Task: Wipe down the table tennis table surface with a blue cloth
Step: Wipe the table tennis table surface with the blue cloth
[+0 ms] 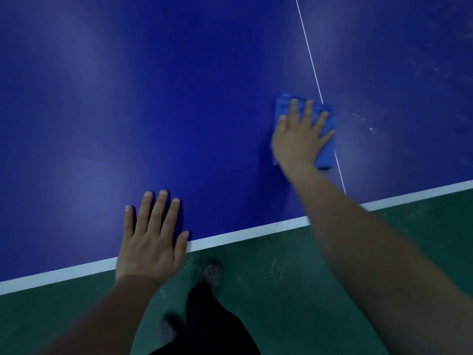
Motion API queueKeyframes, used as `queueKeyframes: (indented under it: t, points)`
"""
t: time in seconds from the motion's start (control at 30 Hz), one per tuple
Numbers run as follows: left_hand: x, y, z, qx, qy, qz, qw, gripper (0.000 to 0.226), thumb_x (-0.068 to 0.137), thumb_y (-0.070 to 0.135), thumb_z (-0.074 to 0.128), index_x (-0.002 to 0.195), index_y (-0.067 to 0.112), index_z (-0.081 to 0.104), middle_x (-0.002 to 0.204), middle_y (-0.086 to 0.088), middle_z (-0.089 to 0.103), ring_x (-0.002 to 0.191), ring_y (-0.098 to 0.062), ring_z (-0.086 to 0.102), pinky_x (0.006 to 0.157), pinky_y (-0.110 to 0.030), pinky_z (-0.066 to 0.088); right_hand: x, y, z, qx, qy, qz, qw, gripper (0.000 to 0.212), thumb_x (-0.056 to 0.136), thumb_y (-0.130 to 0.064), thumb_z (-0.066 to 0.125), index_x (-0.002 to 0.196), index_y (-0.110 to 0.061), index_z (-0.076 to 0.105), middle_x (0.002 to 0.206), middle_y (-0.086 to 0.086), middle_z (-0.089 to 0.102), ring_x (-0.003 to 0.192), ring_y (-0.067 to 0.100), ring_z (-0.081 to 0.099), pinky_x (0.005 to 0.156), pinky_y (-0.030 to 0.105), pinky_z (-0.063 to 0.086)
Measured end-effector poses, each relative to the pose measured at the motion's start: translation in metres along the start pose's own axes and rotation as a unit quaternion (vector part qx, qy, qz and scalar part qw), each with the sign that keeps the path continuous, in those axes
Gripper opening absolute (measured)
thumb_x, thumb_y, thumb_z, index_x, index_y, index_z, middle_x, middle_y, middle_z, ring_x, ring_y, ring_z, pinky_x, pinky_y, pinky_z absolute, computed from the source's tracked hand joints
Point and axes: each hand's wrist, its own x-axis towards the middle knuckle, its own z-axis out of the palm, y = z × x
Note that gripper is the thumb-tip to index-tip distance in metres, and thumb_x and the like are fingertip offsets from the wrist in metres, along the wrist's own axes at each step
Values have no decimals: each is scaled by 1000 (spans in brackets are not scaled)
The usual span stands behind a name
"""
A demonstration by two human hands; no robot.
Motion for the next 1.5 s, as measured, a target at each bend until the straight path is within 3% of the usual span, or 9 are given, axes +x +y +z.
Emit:
queueKeyframes:
  t: [0.2, 0.27, 0.37, 0.5, 0.57, 0.77, 1.03, 1.33, 1.5]
  points:
    - [0, 2, 0, -14, 22, 4, 1000, 70, 96, 48, 31, 152, 6, 40, 160, -16, 31, 150, -39, 22, 120, -63, 14, -111, -13, 29, -68, -44, -433, 898, 54, 103, -50, 28, 155, -36, 32, 165, -1, 23, 153, 36, 12, 118, 67, 5]
    - [1, 2, -1, -11, 13, 2, 1000, 71, 97, 49, 30, 153, 7, 37, 161, -16, 29, 151, -39, 20, 121, -62, 12, -93, 38, 23, -68, -11, -390, 918, 54, 101, -49, 31, 152, -35, 40, 162, -1, 31, 151, 37, 21, 116, 68, 13]
    - [-1, 3, -1, -10, 8, 2, 1000, 70, 98, 49, 28, 154, 7, 35, 162, -16, 28, 151, -38, 18, 121, -61, 12, -47, 115, 0, -78, -14, -149, 986, 56, 103, -51, 19, 158, -39, 19, 168, -6, 12, 154, 32, 6, 119, 66, 8]
    - [-1, 4, -1, -4, 13, -2, 1000, 70, 98, 49, 27, 155, 9, 34, 163, -15, 27, 152, -37, 17, 121, -60, 12, -34, 126, -13, -5, -8, 36, 999, 56, 105, -51, 15, 159, -40, 7, 169, -6, -1, 154, 32, -6, 118, 67, -1]
    - [-2, 5, -1, -8, 18, -6, 1000, 70, 98, 49, 27, 155, 9, 34, 163, -14, 27, 152, -36, 18, 122, -58, 11, -53, 92, -6, 1, -9, 22, 1000, 56, 105, -49, 16, 159, -38, 7, 169, -5, -1, 154, 34, -6, 117, 69, 0]
    - [-5, 7, 4, 3, 51, -8, 999, 68, 98, 47, 26, 155, 10, 33, 162, -14, 29, 151, -36, 19, 121, -56, 10, -136, 67, 18, -87, -54, -344, 934, 55, 104, -54, 15, 157, -45, 6, 168, -10, -1, 154, 29, -10, 118, 64, -9]
    - [-6, 3, 7, 18, 42, -17, 999, 68, 98, 46, 23, 157, 13, 27, 164, -12, 25, 152, -35, 16, 122, -54, 8, -45, 160, -10, -12, -4, -11, 1000, 58, 103, -52, 13, 159, -40, 7, 169, -5, -1, 154, 35, -6, 117, 69, -1]
    - [-4, 71, -4, 7, 52, -120, 991, 69, 95, 47, 24, 152, 8, 33, 161, -15, 30, 151, -35, 21, 122, -56, 5, -98, 87, 7, -80, -84, -413, 903, 56, 104, -56, 13, 158, -45, 5, 168, -10, -4, 154, 28, -13, 118, 62, -11]
    - [50, 209, -3, -102, 64, -117, 986, 71, 96, 50, 21, 157, 14, 26, 167, -8, 17, 155, -26, 7, 124, -53, 0, 37, 233, -32, -68, -9, -164, 984, 56, 105, -51, 21, 158, -42, 10, 168, -9, 3, 155, 29, -1, 119, 66, 2]
